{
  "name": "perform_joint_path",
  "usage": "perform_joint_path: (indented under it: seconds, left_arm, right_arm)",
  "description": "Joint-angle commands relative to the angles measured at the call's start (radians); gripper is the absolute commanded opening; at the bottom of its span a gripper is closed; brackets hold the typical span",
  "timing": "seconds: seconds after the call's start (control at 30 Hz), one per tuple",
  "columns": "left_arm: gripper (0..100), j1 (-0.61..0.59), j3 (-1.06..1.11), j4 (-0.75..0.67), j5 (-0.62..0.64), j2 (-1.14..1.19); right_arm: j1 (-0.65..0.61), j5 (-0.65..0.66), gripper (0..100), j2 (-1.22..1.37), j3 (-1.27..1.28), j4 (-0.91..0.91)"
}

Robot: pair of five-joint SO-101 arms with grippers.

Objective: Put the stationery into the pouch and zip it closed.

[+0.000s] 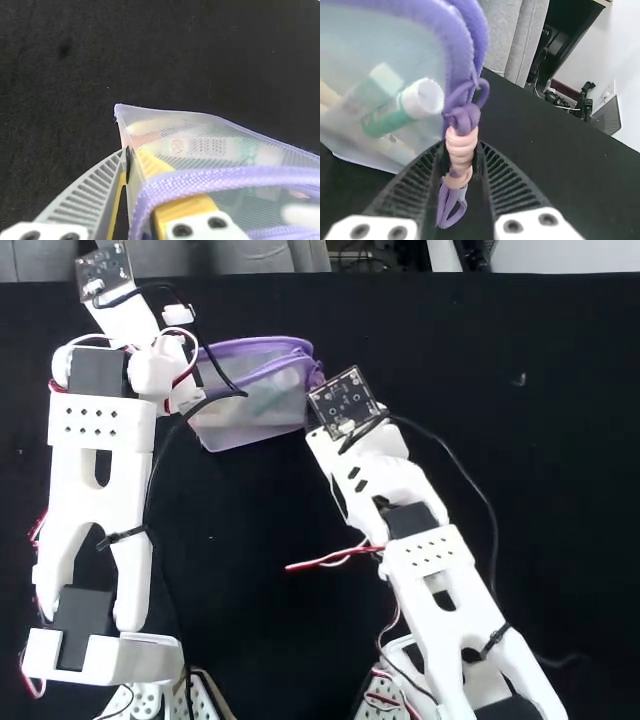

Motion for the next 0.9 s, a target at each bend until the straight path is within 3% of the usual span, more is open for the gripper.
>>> perform_joint_path:
  seconds: [0.0,0.27,0.53,0.87]
  left_arm:
    - [3,-0.01,-0.001,0.002,0.0,-0.012]
    - [3,-0.016,-0.001,-0.002,-0.003,-0.014]
    - [3,-0.018,-0.008,0.005,-0.005,-0.015]
    - [3,-0.019,-0.01,0.005,-0.005,-0.015]
  right_arm:
    - [0.009,-0.008,1.1,0.015,-0.073,0.005]
    - [0.011,-0.003,1.1,0.015,-0.074,0.015]
    - [0.006,-0.005,1.1,0.015,-0.208,0.222]
    - [0.006,0.003,1.1,-0.068,-0.217,0.284]
